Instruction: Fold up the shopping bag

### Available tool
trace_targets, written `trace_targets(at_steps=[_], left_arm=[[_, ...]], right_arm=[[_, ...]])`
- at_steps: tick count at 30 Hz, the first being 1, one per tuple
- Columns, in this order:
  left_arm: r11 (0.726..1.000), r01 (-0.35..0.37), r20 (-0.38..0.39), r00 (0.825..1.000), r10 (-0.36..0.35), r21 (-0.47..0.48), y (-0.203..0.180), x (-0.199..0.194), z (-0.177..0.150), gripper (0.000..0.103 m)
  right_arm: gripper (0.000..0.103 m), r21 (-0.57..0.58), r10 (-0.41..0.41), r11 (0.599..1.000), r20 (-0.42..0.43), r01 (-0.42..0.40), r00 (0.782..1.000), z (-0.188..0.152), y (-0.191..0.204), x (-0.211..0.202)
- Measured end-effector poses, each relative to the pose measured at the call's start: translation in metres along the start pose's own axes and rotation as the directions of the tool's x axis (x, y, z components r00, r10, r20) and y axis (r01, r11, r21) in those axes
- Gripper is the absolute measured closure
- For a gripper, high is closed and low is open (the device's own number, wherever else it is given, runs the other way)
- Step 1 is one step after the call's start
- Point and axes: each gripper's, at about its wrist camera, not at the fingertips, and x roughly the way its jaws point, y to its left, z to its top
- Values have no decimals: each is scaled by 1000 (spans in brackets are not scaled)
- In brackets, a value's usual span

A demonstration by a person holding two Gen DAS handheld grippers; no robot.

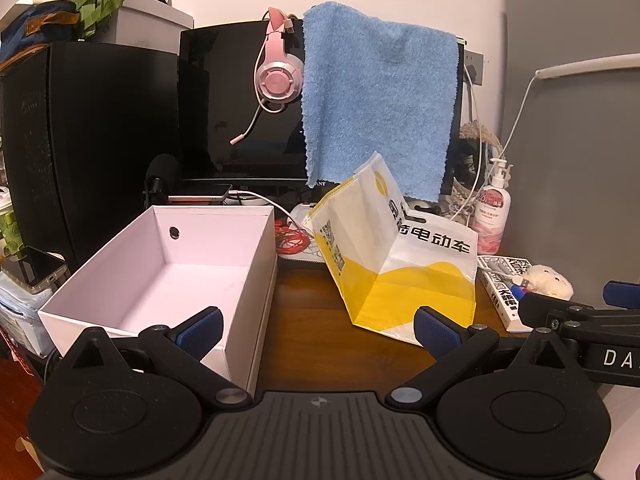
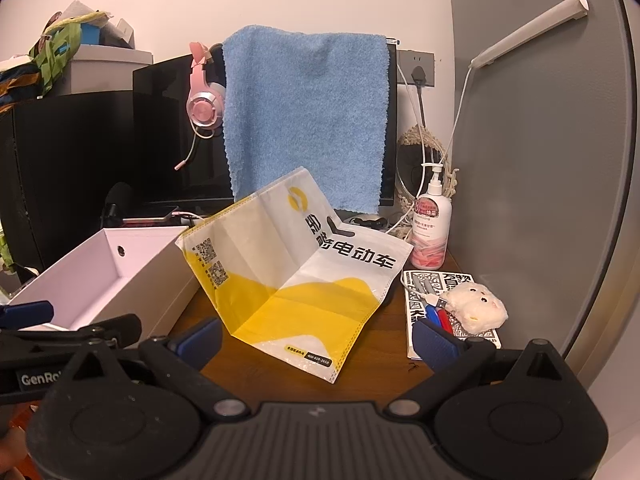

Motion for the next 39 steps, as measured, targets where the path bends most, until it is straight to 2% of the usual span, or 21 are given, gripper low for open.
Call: trace_targets(at_steps=[10,23,27,32,34,37,39], left_arm=[[1000,6,-6,1000,-6,-12,1,3,-1,0],[1000,-7,23,1000,8,-19,1,5,-2,1],[1000,-3,32,999,4,-22,1,5,-3,1],[999,-38,39,998,39,-9,0,12,-5,2],[1000,-18,38,999,19,-23,2,16,-6,2],[999,11,45,999,-9,-52,6,20,-7,2],[998,1,38,999,1,-61,6,22,-8,2]], right_arm=[[1,-2,2,1000,-4,-2,1000,0,0,1],[1,4,-7,1000,-4,7,1000,1,-4,4],[1,20,-41,999,-3,41,999,-1,-4,5],[2,84,-161,984,41,157,986,-5,-7,9],[2,78,-189,980,53,185,981,-7,-8,12],[2,75,-199,978,44,196,979,-11,-13,17],[1,75,-203,977,35,200,979,-14,-16,20]])
